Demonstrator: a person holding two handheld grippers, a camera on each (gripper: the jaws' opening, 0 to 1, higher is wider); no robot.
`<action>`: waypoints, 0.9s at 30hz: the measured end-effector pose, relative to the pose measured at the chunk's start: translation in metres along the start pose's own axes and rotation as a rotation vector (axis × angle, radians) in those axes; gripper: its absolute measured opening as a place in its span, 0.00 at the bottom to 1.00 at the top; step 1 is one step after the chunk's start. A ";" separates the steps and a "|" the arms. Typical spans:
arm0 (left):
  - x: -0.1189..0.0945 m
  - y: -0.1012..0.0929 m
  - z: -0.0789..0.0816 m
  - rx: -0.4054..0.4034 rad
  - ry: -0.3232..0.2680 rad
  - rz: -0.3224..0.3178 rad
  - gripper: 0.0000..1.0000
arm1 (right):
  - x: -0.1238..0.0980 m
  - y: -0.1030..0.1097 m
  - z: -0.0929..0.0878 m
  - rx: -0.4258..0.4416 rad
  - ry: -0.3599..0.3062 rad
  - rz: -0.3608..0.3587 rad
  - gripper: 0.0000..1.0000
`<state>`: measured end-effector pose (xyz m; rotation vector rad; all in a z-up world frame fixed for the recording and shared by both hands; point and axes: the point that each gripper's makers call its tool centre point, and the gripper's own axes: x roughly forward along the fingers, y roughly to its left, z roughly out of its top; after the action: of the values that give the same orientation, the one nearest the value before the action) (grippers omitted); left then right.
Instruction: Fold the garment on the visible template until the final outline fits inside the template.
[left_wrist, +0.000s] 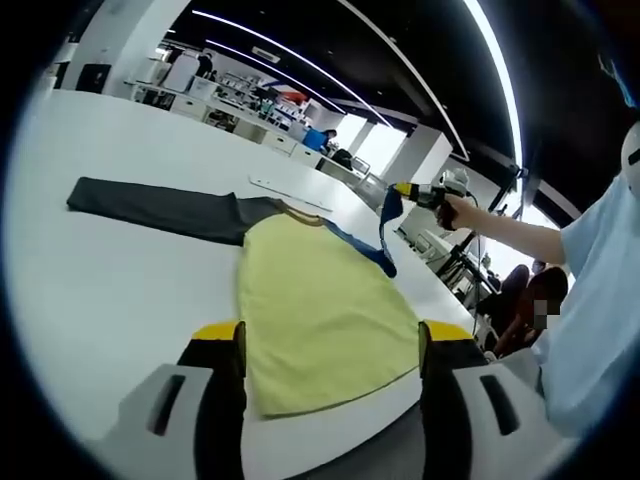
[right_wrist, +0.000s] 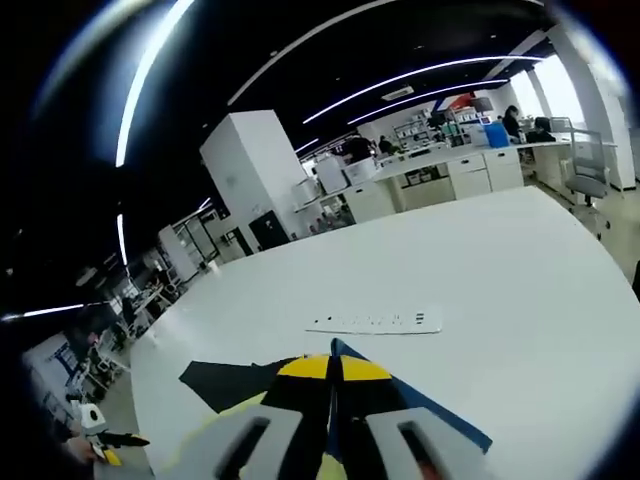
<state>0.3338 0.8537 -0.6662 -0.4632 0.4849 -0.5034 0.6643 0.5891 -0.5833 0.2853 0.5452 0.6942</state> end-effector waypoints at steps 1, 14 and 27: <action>0.000 0.000 0.000 -0.002 0.000 -0.002 0.67 | 0.005 0.004 0.000 0.000 0.004 0.011 0.00; 0.001 0.002 -0.002 -0.007 -0.005 -0.001 0.67 | 0.056 0.087 -0.017 -0.014 0.109 0.214 0.00; 0.002 0.004 -0.005 -0.012 0.004 0.001 0.67 | 0.108 0.163 -0.063 -0.059 0.260 0.346 0.00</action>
<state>0.3340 0.8542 -0.6727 -0.4736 0.4925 -0.5009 0.6120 0.7865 -0.6068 0.2373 0.7297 1.0903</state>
